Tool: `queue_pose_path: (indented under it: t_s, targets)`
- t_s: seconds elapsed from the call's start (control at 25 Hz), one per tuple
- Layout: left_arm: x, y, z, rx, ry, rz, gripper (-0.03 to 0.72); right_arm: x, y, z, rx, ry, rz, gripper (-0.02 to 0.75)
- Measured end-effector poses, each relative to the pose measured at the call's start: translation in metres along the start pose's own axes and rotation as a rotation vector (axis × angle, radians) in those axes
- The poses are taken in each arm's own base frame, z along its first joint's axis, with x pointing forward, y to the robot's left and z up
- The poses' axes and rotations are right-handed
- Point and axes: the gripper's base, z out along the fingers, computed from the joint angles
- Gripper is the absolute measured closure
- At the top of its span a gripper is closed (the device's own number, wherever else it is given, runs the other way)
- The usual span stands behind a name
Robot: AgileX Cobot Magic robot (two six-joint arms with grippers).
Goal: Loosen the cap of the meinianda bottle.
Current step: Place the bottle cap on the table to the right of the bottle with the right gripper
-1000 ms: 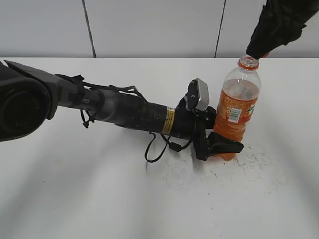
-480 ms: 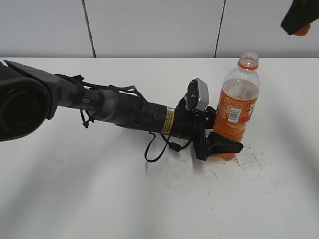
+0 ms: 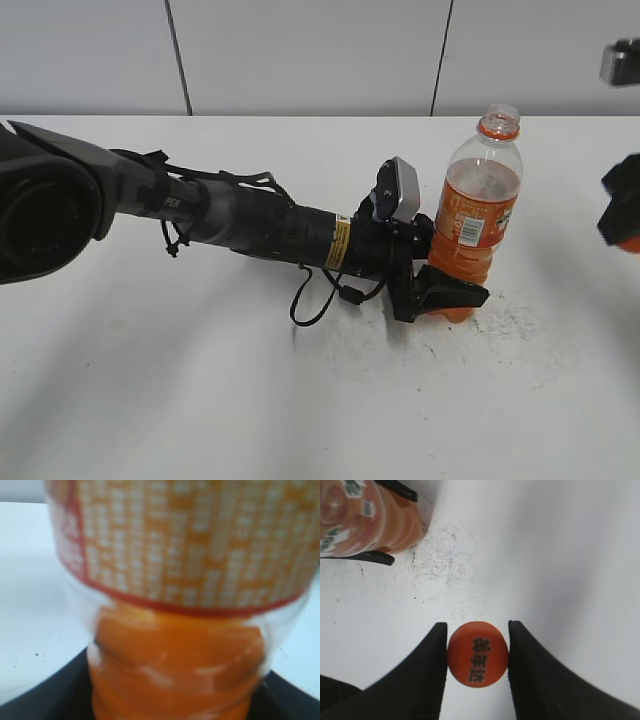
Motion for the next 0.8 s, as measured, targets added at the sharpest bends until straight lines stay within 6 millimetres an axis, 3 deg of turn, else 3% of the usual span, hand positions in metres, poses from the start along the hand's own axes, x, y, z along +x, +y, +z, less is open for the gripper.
queue_pose_path:
  t_s: [0.16, 0.32, 0.8]
  targets:
    - [0.000, 0.000, 0.000, 0.001, 0.000, 0.000, 0.169, 0.030, -0.001, 0.051, 0.012, -0.055, 0.093, 0.454]
    - [0.000, 0.000, 0.000, 0.001, 0.000, 0.000, 0.169, 0.047, -0.005, 0.086, 0.048, -0.146, 0.181, 0.454]
    - [0.000, 0.000, 0.000, 0.001, 0.000, 0.001, 0.169, 0.049, -0.017, 0.137, 0.085, -0.150, 0.297, 0.454]
